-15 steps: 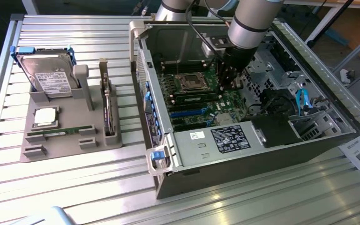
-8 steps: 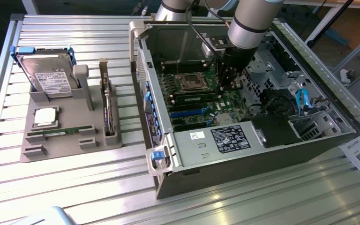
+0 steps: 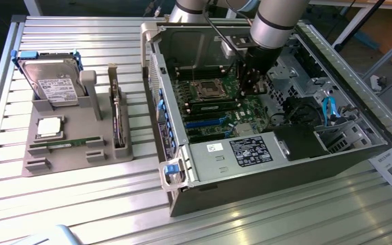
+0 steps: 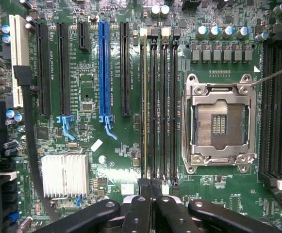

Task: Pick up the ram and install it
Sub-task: 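Press down the ram until it locks into place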

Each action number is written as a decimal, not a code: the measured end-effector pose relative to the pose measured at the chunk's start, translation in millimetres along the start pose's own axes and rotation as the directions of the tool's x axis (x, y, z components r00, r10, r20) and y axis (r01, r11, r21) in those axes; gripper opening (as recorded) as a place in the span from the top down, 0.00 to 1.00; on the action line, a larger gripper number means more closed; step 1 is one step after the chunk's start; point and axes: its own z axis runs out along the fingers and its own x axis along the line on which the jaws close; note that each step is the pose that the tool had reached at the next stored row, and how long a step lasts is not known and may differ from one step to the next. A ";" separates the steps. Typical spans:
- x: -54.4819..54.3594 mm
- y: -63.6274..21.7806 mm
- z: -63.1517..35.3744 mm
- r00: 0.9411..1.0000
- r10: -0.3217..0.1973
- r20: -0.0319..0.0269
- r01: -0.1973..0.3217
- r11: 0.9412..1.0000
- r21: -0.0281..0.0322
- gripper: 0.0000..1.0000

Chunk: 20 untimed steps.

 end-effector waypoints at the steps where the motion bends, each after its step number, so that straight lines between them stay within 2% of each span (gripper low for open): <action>1: 0.0 0.0 -2.5 1.000 0.000 0.000 0.000 1.000 0.000 0.90; 6: 0.0 1.0 -3.2 1.000 0.000 0.000 0.000 1.000 0.000 0.90; 14: 0.2 22.1 -3.6 1.000 0.000 0.000 0.000 1.000 0.011 0.90; 16: 0.3 29.3 -3.9 1.000 0.000 0.000 0.000 1.000 0.015 0.90; 20: 0.4 38.7 -4.1 1.000 0.000 0.000 0.000 1.000 0.022 0.90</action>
